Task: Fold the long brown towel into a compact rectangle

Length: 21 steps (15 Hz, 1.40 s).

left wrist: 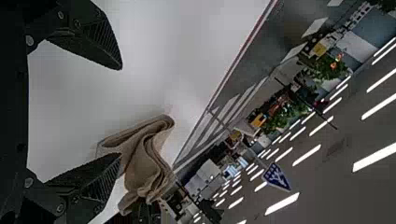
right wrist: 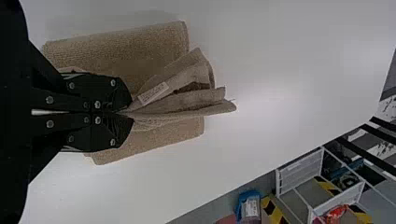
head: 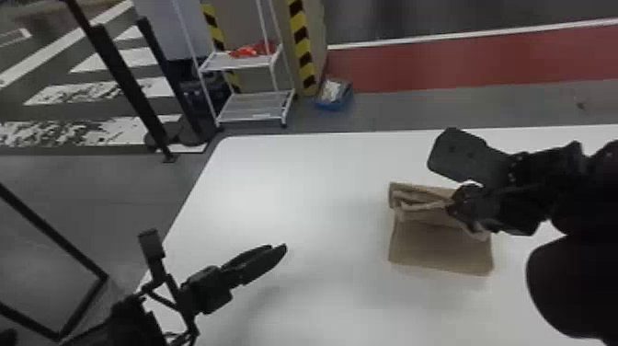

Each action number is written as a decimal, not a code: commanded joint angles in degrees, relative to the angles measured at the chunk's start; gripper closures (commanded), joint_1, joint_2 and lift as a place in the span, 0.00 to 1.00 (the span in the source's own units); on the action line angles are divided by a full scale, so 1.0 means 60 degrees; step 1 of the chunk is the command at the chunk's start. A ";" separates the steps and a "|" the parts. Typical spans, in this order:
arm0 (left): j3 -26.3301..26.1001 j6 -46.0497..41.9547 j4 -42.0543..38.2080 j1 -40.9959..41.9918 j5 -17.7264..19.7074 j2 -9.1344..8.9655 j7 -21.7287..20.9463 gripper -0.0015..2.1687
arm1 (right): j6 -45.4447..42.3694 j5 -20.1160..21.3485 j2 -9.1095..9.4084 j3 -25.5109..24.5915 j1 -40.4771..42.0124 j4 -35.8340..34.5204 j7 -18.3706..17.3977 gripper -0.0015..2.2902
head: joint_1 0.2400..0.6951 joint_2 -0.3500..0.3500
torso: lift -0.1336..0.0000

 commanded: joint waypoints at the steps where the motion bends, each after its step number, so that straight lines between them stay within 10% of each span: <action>1: -0.0612 -0.1023 0.0408 -0.0001 0.0289 -0.0025 -0.0038 0.12 | 0.0003 -0.0219 0.0307 -0.0359 -0.0069 0.0041 -0.0022 0.60 | 1.00 0.83 | 0.07; 13: -0.4039 -0.4245 0.2078 -0.0426 0.0069 -0.0025 -0.0067 0.16 | -0.0202 -0.0365 0.0775 -0.1224 -0.0684 0.0993 -0.0008 0.60 | 1.00 0.55 | 0.07; 17: -0.4625 -0.5271 0.2928 -0.0938 -0.0546 -0.0025 0.0827 0.99 | -0.0173 -0.0365 0.0805 -0.1370 -0.0626 0.0963 -0.0008 0.60 | 1.00 0.48 | 0.07; 21: -0.5328 -0.5857 0.3060 -0.1056 -0.0766 -0.0025 0.0914 0.99 | -0.0173 -0.0365 0.0790 -0.1590 -0.0611 0.0905 -0.0008 0.60 | 1.00 0.44 | 0.07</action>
